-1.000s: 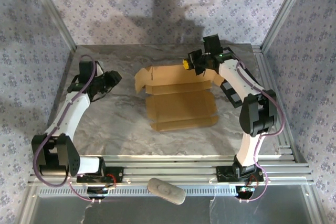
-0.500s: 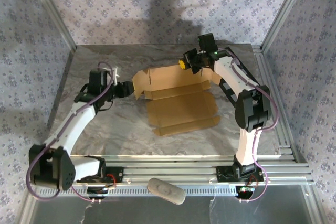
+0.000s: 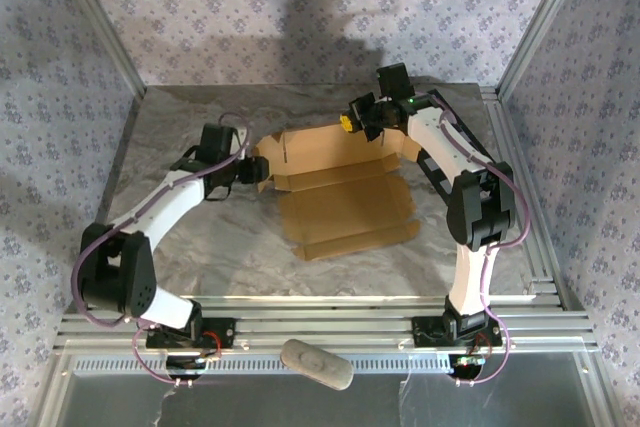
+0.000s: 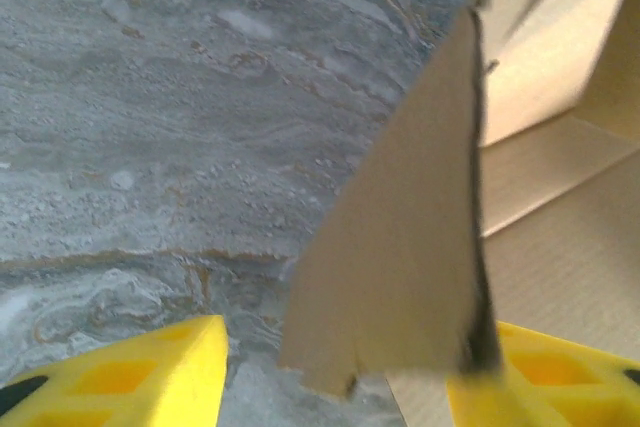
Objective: Fold the paper box
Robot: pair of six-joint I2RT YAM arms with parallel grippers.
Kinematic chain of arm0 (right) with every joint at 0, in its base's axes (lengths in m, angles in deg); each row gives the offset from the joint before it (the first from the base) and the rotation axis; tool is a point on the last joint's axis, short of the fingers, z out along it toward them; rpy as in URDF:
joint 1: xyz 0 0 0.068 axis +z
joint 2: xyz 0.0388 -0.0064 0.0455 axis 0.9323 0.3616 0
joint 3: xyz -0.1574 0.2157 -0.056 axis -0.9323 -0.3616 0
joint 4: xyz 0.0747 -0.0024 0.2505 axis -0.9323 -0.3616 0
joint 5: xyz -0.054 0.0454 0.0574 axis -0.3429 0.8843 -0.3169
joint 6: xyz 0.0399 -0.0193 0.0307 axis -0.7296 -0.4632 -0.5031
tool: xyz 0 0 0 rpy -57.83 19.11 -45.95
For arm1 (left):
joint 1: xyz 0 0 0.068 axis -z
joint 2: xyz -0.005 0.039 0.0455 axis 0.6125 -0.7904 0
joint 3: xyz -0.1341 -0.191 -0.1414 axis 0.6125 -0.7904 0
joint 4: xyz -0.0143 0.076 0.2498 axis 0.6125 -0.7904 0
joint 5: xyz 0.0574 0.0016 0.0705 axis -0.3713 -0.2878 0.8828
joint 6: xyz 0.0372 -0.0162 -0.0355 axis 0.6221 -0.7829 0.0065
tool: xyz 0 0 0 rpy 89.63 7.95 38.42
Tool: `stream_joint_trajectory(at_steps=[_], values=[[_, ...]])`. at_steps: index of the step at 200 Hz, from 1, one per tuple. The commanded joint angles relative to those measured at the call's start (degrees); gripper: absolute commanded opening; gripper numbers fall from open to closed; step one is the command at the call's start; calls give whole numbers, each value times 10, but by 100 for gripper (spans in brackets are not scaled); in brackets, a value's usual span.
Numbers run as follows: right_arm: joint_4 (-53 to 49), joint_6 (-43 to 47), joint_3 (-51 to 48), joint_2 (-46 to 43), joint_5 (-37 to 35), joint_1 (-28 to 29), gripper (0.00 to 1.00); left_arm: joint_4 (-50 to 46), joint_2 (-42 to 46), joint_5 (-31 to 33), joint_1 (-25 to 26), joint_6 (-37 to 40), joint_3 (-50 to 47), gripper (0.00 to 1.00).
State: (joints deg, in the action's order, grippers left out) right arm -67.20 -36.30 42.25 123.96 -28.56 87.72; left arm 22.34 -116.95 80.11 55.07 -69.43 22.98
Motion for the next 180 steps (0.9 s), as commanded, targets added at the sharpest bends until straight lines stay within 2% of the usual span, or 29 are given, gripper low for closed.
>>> stream_joint_trajectory(at_steps=[1,22,41,62,80,91,101,118,134,145,163,180], values=[[2,-7,13,1,14,5,0,11,-28,46,8,-23,37,49],[14,-11,5,-5,10,5,0,8,-53,78,26,-61,59,29],[34,-22,-11,-13,6,5,0,-3,-67,127,49,-101,72,16],[60,-33,-34,-23,2,9,0,-31,-82,194,76,-158,87,8],[82,-39,-57,-36,-8,14,0,-72,-95,241,88,-239,103,2],[92,-40,-72,-45,-16,17,0,-86,-101,248,90,-291,107,1],[104,-42,-87,-53,-21,22,0,-71,-102,231,91,-320,101,5],[114,-41,-106,-59,-20,23,0,-34,-93,188,94,-334,93,18],[113,-17,-113,-62,-21,19,0,-6,-64,151,96,-317,79,39],[106,19,-115,-66,-25,17,0,-2,-30,143,95,-305,62,50],[145,55,-145,-79,-18,14,0,14,51,112,77,-290,12,60],[203,61,-186,-94,-10,14,0,24,133,71,38,-295,-37,63]])
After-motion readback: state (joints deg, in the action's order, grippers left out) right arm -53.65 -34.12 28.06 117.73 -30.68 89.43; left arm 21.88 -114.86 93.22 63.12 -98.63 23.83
